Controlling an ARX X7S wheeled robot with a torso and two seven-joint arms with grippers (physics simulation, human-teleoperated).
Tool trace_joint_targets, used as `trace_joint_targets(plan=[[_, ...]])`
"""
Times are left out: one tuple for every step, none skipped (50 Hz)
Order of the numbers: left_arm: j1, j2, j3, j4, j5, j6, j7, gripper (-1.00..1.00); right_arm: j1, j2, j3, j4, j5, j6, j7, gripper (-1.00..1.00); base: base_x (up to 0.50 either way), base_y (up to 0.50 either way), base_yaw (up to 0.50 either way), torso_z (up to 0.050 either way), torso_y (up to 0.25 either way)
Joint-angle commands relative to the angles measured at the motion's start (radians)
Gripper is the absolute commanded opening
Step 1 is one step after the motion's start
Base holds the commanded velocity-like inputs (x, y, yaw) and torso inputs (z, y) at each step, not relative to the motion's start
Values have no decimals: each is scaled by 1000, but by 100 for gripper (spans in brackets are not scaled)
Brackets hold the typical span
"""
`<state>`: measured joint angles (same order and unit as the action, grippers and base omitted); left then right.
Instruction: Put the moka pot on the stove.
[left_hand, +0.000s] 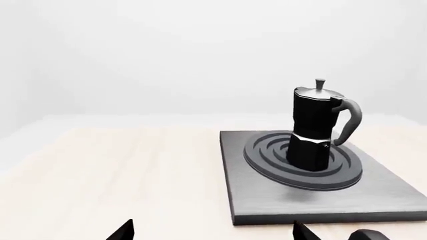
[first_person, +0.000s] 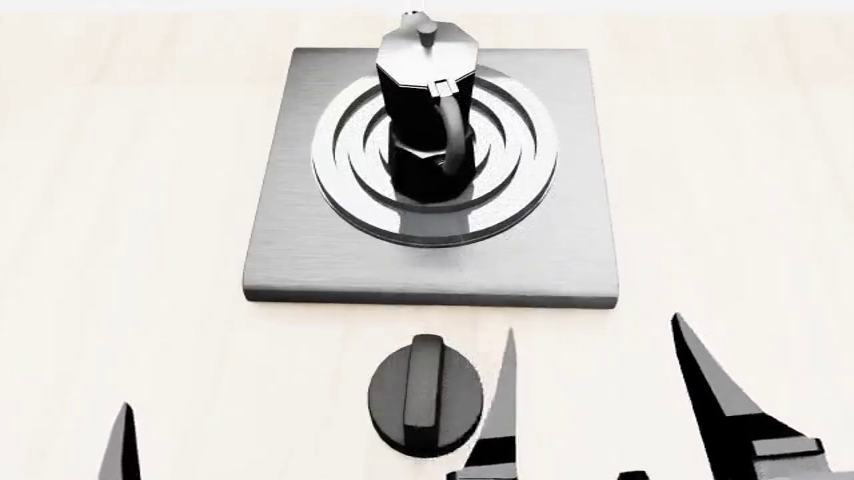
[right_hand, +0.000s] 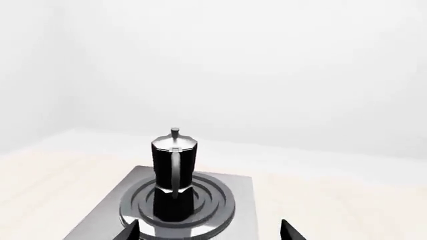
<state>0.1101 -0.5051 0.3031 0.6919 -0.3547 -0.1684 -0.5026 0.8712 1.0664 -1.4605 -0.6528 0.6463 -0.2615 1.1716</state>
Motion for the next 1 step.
trace_joint_targets(plan=[[7, 19, -43, 0, -2, 40, 22, 100, -152, -26, 5, 52, -175, -151, 92, 100, 0, 0, 0, 0, 0]])
